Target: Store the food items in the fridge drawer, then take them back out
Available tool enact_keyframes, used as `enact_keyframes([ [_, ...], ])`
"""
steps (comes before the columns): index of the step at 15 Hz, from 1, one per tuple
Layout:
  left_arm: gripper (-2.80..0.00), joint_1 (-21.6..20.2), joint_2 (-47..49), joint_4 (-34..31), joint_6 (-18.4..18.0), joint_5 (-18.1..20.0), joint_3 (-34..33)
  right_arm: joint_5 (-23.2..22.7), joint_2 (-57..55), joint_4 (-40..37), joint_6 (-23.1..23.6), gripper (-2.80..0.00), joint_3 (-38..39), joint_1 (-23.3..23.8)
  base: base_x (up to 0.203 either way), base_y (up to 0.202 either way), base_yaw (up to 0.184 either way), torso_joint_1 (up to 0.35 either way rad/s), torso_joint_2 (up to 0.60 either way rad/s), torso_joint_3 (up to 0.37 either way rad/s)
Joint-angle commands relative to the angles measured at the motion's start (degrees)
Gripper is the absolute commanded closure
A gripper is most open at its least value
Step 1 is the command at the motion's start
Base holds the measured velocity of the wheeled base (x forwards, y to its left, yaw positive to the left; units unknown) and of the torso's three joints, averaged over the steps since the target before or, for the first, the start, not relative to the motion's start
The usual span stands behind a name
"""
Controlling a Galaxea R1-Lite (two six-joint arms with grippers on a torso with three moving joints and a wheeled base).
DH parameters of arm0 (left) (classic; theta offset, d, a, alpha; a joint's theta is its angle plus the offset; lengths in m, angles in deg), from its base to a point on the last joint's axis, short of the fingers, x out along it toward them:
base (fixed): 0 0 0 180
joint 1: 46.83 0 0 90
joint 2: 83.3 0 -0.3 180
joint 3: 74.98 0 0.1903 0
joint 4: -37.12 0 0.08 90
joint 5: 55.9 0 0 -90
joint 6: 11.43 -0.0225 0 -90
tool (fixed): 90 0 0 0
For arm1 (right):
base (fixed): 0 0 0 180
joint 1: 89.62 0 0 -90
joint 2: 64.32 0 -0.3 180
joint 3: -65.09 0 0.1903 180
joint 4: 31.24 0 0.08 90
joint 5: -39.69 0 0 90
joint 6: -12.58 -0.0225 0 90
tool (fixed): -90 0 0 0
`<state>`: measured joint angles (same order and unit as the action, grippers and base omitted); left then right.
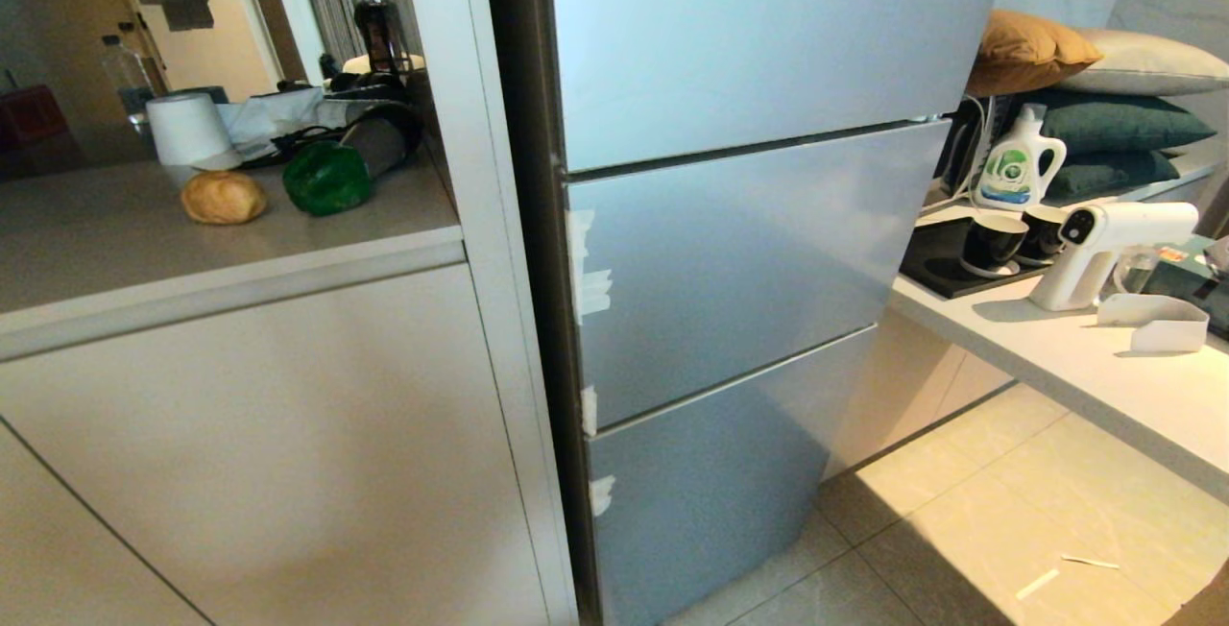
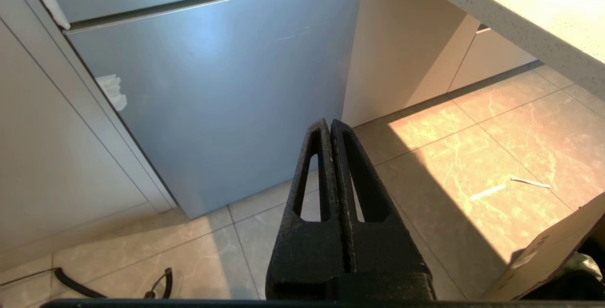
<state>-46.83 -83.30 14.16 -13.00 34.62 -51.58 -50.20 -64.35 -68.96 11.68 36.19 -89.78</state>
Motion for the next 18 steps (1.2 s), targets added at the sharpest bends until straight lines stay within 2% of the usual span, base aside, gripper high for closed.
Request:
enact_keyframes([
  [1, 0.00, 0.00, 0.00, 0.10, -0.27, 0.02, -0.20, -0.23, 0.02, -0.07, 0.96, 0.00, 0.09, -0.02, 0.000, 0.000, 0.000, 0.000, 0.00, 0.000],
  [3, 0.00, 0.00, 0.11, 0.20, -1.16, 1.18, 1.86, -0.29, -0.04, -0.07, 3.52, 0.00, 0.09, -0.02, 0.000, 0.000, 0.000, 0.000, 0.00, 0.000],
  [6, 0.00, 0.16, 6.79, -1.28, 2.00, 7.80, 11.44, -0.25, -0.06, -0.07, 3.89, 0.00, 0.09, -0.02, 0.000, 0.000, 0.000, 0.000, 0.00, 0.000],
  [9, 0.00, 1.85, 25.88, -0.91, 6.58, 15.42, 14.92, -0.29, -0.04, -0.07, 3.91, 0.00, 0.00, -0.02, 0.000, 0.000, 0.000, 0.000, 0.00, 0.000],
  [11, 0.00, 2.93, 40.54, 3.03, 8.11, 19.31, 15.81, -0.20, 0.00, -0.07, 3.57, 0.00, 0.00, -0.02, 0.000, 0.000, 0.000, 0.000, 0.00, 0.000],
  [13, 0.00, 3.68, 55.51, 12.65, 8.64, 21.26, 16.04, -0.20, -0.02, -0.07, 3.16, 0.00, 0.00, -0.02, 0.000, 0.000, 0.000, 0.000, 0.00, 0.000],
  [14, 0.00, 4.16, 62.10, 18.69, 8.76, 21.05, 16.18, -0.11, -0.01, -0.07, 2.77, 0.00, 0.00, -0.02, 0.000, 0.000, 0.000, 0.000, 0.00, 0.000],
  [16, 0.00, 6.51, 75.31, 31.85, 8.58, 17.40, 17.18, -0.11, 0.02, -0.07, 2.40, 0.00, 0.00, -0.02, 0.000, 0.000, 0.000, 0.000, 0.00, 0.000],
  [18, 0.00, 9.87, 85.73, 43.58, 8.39, 11.93, 20.17, -0.02, -0.06, -0.07, 2.45, 0.00, 0.00, -0.02, 0.000, 0.000, 0.000, 0.000, 0.00, 0.000],
])
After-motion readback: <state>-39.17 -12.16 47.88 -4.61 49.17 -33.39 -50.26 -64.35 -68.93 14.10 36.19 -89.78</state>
